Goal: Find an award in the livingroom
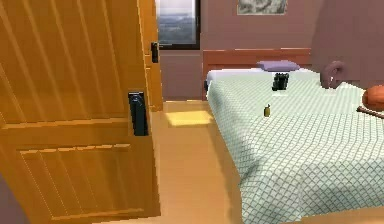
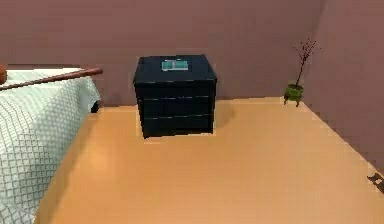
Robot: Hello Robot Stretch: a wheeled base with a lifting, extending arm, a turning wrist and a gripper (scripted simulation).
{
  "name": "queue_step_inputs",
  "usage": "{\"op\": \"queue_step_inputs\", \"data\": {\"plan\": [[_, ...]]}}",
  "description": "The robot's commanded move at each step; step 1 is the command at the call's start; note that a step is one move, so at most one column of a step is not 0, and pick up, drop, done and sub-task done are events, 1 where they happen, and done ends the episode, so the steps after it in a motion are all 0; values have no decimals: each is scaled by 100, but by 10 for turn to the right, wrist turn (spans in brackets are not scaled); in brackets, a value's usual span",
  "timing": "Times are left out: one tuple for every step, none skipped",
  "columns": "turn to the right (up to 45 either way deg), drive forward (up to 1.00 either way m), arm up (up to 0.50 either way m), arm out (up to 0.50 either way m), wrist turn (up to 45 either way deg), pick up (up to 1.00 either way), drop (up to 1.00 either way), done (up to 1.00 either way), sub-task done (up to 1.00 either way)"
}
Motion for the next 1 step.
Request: {"op": "queue_step_inputs", "data": {"plan": [[0,90,0,0,0,0,0,0,0]]}}
